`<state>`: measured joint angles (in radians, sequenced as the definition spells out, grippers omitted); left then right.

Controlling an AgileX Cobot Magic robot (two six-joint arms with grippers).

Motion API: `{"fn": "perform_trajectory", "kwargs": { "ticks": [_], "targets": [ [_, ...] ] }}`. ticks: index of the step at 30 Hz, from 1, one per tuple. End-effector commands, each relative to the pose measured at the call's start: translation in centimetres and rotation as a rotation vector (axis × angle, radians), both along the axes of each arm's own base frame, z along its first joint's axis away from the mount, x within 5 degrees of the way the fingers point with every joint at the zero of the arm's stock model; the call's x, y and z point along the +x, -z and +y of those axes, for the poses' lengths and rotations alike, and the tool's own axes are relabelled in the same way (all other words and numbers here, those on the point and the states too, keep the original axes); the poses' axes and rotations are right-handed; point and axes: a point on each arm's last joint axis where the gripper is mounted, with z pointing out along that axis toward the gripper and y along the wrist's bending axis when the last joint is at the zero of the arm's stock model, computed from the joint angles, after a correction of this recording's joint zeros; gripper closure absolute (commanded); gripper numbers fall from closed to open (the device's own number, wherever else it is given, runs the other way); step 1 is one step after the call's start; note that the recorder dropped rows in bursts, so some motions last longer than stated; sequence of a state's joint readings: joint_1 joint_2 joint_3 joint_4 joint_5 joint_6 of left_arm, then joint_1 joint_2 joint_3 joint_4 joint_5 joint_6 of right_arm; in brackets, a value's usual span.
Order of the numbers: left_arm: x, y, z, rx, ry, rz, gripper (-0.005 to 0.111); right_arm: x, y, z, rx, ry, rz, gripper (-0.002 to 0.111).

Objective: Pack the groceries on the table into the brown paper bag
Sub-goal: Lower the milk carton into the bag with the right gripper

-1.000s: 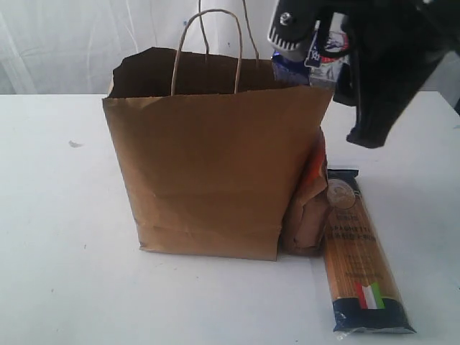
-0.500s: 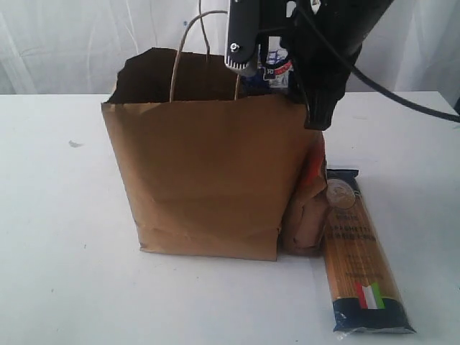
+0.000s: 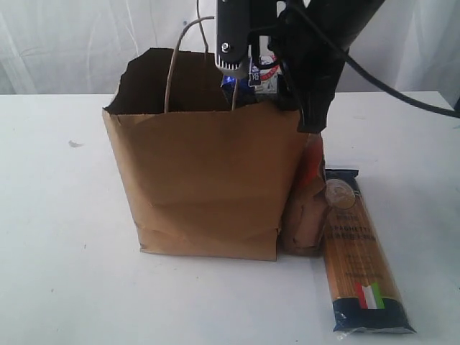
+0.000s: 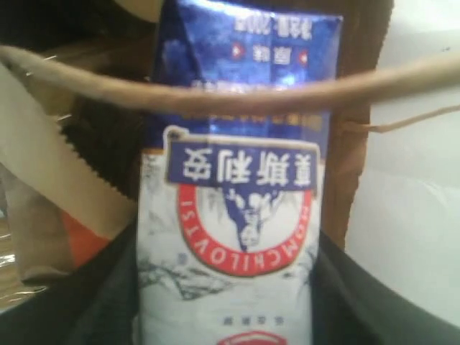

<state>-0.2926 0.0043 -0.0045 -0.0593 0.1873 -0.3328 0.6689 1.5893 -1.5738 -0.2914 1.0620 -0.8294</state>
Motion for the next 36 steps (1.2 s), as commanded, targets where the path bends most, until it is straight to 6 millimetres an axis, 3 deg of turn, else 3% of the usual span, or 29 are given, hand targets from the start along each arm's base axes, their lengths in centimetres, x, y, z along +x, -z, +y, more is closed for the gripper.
{"fn": "perform_trajectory", "kwargs": {
  "ticks": [1,4,6,11,18,28,36],
  "targets": [
    [0.0,0.1,0.0,-0.005,-0.004,-0.003,0.107,0.0,-0.6,0.0,0.026,-0.009,-0.027,0.081],
    [0.0,0.1,0.0,-0.005,-0.004,-0.003,0.107,0.2,-1.0,0.0,0.048,0.003,-0.069,0.061],
    [0.0,0.1,0.0,-0.005,-0.004,-0.003,0.107,0.2,-1.5,0.0,0.077,0.003,-0.104,0.054],
    [0.0,0.1,0.0,-0.005,-0.004,-0.003,0.107,-0.2,-3.0,-0.2,0.138,-0.005,-0.170,0.054],
    [0.0,0.1,0.0,-0.005,-0.004,-0.003,0.107,-0.4,-3.0,-0.2,0.144,-0.005,-0.162,0.054],
    [0.0,0.1,0.0,-0.005,-0.004,-0.003,0.107,-1.4,-3.5,1.8,0.185,-0.092,-0.212,0.053],
    [0.0,0.1,0.0,-0.005,-0.004,-0.003,0.107,-1.4,-3.4,2.0,0.203,-0.071,-0.199,0.040]
  ]
}}
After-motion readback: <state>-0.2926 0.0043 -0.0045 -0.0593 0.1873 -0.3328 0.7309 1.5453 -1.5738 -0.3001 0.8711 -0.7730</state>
